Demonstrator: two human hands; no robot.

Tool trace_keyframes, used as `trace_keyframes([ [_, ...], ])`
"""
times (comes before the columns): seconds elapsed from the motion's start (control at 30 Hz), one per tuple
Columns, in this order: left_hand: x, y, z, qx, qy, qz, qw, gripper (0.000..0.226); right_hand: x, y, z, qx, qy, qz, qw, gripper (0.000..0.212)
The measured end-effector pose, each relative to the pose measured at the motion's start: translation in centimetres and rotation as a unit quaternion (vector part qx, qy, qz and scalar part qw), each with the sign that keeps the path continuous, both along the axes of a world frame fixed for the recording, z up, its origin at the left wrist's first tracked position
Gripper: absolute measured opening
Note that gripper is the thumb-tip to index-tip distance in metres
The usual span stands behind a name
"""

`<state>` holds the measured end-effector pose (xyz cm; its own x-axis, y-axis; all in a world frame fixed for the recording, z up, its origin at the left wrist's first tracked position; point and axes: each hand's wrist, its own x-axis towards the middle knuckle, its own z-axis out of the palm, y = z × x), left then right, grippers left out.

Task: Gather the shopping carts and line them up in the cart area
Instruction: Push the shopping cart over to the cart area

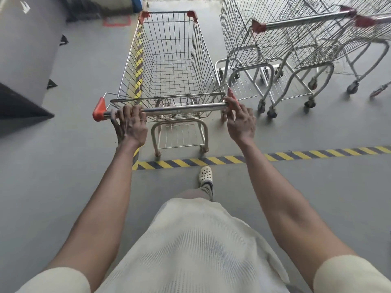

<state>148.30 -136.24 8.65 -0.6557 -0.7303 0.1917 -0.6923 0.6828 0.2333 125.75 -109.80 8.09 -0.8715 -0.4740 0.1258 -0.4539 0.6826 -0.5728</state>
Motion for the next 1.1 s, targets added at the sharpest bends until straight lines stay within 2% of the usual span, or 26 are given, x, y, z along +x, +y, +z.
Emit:
trace_keyframes([
  [0.2, -0.5, -0.6, 0.3, 0.029, -0.008, 0.007, 1.0, 0.029, 0.2, -0.3, -0.2, -0.013, -0.026, -0.006, 1.0, 0.038],
  [0.77, -1.1, -1.1, 0.7, 0.03, -0.008, 0.009, 0.999, 0.03, 0.8, -0.9, -0.4, -0.051, -0.031, -0.022, 0.998, 0.036],
  [1.1, -1.1, -1.2, 0.7, 0.032, -0.016, 0.008, 0.999, 0.033, 0.3, -0.9, -0.4, -0.036, -0.035, -0.017, 0.999, 0.039],
])
